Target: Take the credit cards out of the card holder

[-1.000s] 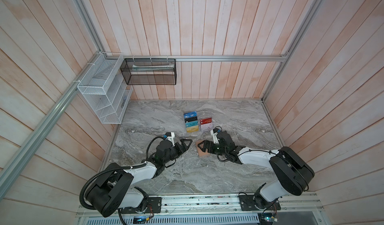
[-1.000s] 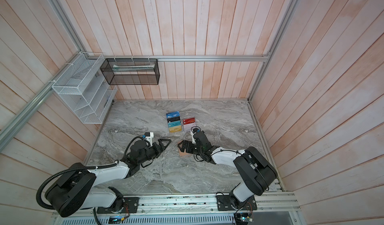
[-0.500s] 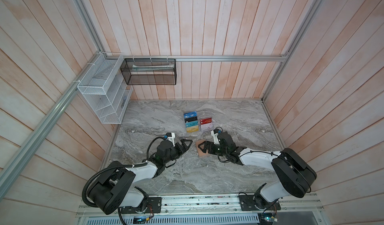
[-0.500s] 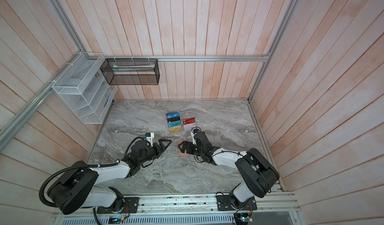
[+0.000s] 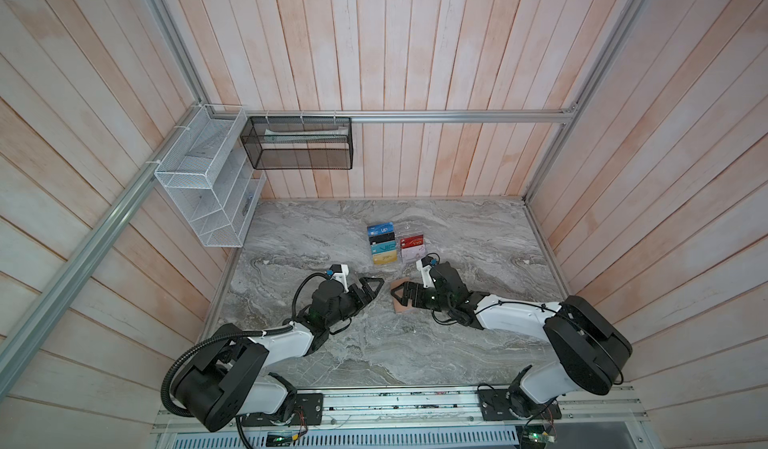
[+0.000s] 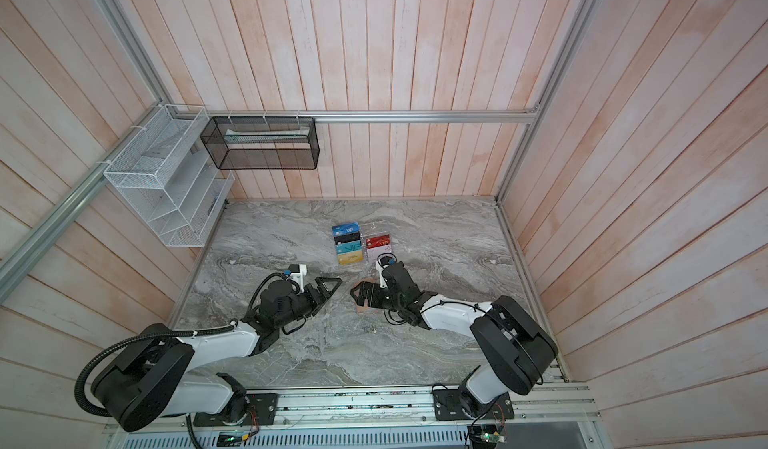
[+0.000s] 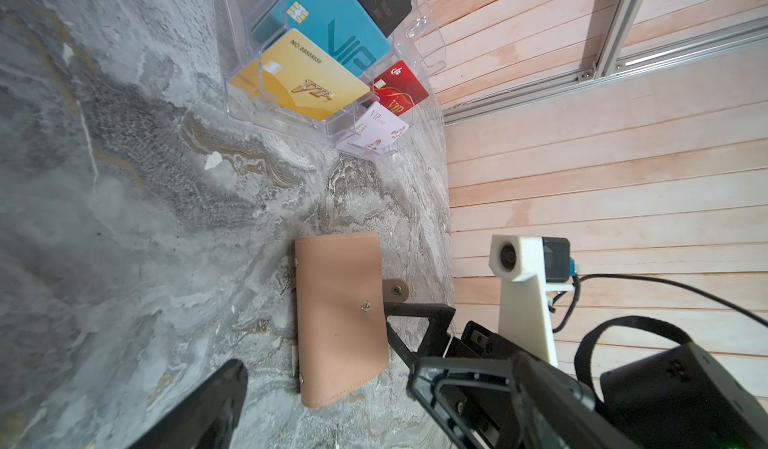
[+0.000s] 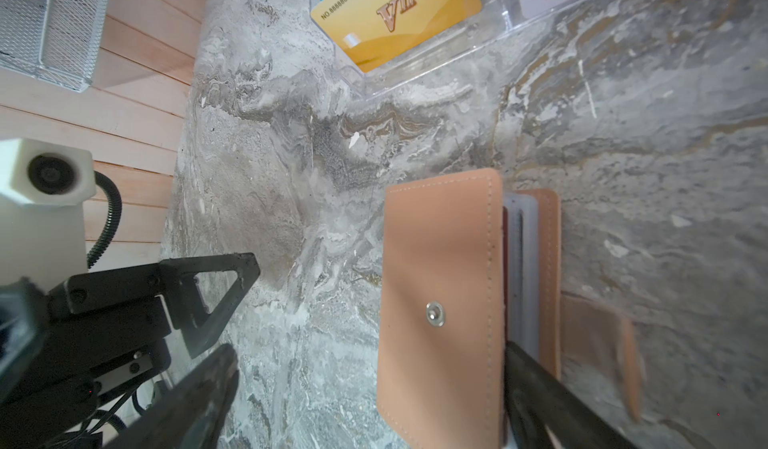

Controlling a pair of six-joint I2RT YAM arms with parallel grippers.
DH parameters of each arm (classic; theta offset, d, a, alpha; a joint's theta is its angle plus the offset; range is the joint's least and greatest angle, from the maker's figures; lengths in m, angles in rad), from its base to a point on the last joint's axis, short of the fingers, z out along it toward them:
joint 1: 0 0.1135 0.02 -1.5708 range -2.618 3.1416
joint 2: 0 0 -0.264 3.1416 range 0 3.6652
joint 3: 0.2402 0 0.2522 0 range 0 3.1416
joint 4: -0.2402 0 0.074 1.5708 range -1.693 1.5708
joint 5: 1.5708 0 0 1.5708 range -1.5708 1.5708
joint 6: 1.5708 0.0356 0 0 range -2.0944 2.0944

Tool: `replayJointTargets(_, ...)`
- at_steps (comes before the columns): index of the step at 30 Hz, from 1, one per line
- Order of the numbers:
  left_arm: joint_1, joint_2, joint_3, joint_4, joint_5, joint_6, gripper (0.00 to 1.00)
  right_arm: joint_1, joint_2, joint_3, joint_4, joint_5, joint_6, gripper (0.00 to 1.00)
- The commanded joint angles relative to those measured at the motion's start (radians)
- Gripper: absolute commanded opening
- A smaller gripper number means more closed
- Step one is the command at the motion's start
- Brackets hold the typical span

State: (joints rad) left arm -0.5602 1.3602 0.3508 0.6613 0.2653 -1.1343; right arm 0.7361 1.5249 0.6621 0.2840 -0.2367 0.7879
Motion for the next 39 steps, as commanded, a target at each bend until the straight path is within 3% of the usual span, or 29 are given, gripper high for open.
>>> replayJointTargets(1,0.012,-0.029,-0.016,-0.002,0.008,0.001,1.0,0.014,0.008,0.034,-0.02,0.008,0.007,0.98)
replayJointTargets(12,0.06,-0.108,-0.04,-0.054,0.024,0.015,1.0,0.031,0.015,0.07,-0.05,0.028,-0.003,0.98)
replayJointTargets(26,0.065,-0.086,-0.038,-0.036,0.041,0.006,1.0,0.031,-0.005,0.085,-0.106,0.074,-0.03,0.98)
replayJointTargets(39,0.064,-0.091,-0.05,-0.032,0.039,0.001,1.0,0.035,0.023,0.087,-0.055,0.027,-0.013,0.98)
